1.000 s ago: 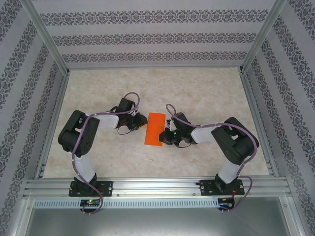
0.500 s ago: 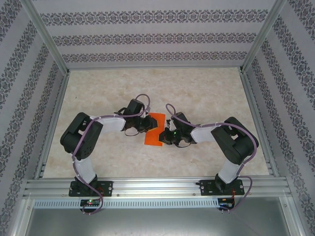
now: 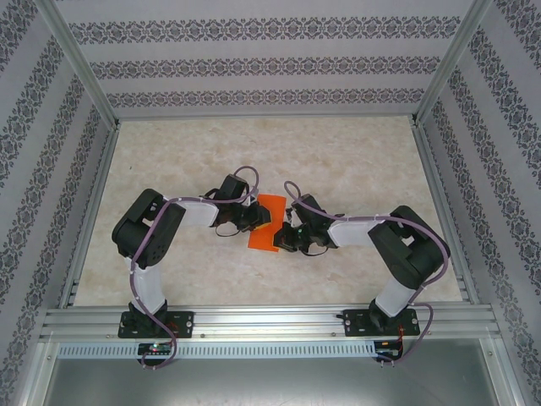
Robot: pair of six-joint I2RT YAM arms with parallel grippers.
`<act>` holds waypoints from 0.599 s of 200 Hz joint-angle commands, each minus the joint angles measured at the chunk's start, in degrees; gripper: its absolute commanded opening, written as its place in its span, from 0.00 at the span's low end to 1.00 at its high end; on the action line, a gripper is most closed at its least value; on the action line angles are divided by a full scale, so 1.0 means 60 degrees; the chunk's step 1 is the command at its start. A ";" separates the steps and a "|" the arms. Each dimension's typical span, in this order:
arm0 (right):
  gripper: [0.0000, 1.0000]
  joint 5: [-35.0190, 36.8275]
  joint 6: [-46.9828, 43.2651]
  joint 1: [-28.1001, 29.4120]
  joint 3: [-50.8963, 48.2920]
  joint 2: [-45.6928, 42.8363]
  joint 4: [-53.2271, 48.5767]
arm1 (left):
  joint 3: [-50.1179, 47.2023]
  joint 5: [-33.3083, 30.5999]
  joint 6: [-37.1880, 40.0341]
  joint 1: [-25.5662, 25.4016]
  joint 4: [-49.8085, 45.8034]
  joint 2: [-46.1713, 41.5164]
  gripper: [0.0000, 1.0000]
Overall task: Fold a paper plane with a square sheet of paper (pick it up from the middle)
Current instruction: Fold the triangle a second time at the center of the table.
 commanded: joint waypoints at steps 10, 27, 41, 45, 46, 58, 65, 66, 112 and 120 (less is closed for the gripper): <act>0.06 -0.0008 -0.0162 0.0149 0.0662 -0.0454 -0.0491 | -0.0203 -0.0708 0.0202 -0.0081 -0.0504 0.0469 0.22; 0.06 -0.0067 -0.0192 0.0186 0.0857 -0.0194 -0.0468 | -0.0175 -0.0682 0.0201 -0.0083 -0.0512 0.0468 0.22; 0.06 0.0103 -0.0196 0.0150 0.0968 0.0163 -0.0616 | -0.0178 -0.0679 0.0209 -0.0087 -0.0526 0.0454 0.22; 0.06 0.0104 -0.0190 0.0128 0.0984 0.0275 -0.0594 | -0.0165 -0.0682 0.0204 -0.0085 -0.0542 0.0450 0.22; 0.06 0.0097 -0.0193 0.0131 0.0977 0.0318 -0.0578 | -0.0164 -0.0689 0.0205 -0.0083 -0.0545 0.0444 0.22; 0.06 0.0060 -0.0124 0.0080 0.0886 0.0712 -0.0351 | -0.0162 -0.0697 0.0206 -0.0084 -0.0563 0.0445 0.22; 0.06 0.0077 -0.0090 0.0062 0.0817 0.0918 -0.0281 | -0.0163 -0.0697 0.0206 -0.0081 -0.0576 0.0448 0.22; 0.06 0.0083 -0.0084 0.0054 0.0806 0.0932 -0.0275 | -0.0163 -0.0697 0.0206 -0.0081 -0.0577 0.0444 0.22; 0.06 -0.0100 0.0314 0.0038 -0.0193 0.1222 0.0539 | -0.0178 -0.0797 0.0246 -0.0089 -0.0726 0.0400 0.21; 0.06 -0.0155 0.0332 0.0034 -0.0318 0.1108 0.0603 | -0.0185 -0.0834 0.0265 -0.0081 -0.0766 0.0385 0.21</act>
